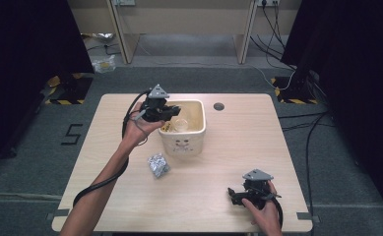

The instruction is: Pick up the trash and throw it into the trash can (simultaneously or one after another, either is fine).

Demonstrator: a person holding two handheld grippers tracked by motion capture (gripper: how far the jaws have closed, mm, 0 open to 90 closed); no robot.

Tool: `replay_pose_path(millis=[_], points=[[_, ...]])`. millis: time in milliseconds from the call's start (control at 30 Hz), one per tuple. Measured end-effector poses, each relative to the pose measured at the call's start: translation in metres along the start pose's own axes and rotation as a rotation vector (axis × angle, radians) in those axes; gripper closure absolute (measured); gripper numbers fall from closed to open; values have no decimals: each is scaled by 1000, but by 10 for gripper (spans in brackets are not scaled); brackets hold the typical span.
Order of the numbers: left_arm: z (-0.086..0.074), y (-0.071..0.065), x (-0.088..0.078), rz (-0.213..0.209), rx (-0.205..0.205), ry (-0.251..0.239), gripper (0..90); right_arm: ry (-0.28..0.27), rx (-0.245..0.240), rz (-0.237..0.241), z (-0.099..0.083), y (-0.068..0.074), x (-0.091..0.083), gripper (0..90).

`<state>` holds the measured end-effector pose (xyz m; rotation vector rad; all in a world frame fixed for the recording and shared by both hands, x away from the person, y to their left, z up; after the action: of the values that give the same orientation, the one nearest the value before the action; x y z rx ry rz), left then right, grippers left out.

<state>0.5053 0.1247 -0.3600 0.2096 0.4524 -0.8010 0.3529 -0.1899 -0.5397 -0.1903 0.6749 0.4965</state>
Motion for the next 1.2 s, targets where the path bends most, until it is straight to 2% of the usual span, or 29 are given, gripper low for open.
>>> replay_pose_path(millis=[467, 533, 633, 733, 900, 1067, 1200], points=[[-15, 9, 11, 3, -34, 43, 788, 0, 0, 0, 0, 0, 0, 3], [-15, 10, 10, -4, -45, 38, 716, 1, -3, 1, 0, 0, 0, 3], [-16, 11, 10, -7, -45, 41, 657, 1, 0, 0, 0, 0, 0, 3], [-14, 13, 7, 4, -71, 28, 572, 2, -2, 1, 0, 0, 0, 3], [-13, 14, 2, 16, -79, 18, 482, 0, -3, 2, 0, 0, 0, 3], [-12, 16, -7, 15, -105, 10, 399, 0, -3, 2, 0, 0, 0, 3], [-13, 18, -17, 16, -111, -5, 362, 0, -3, 2, 0, 0, 0, 3]])
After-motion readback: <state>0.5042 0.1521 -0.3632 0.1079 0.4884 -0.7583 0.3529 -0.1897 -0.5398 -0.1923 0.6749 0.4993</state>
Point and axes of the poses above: each handheld gripper's, and its own axes: x roughly forward along the jaws, z roughly out of its top, y roughly to its left, the point moved 3 cm from there along x, roughly forward along the jaws, and after that the axes turned 6 degrees about -y, right-handed, at the moved point
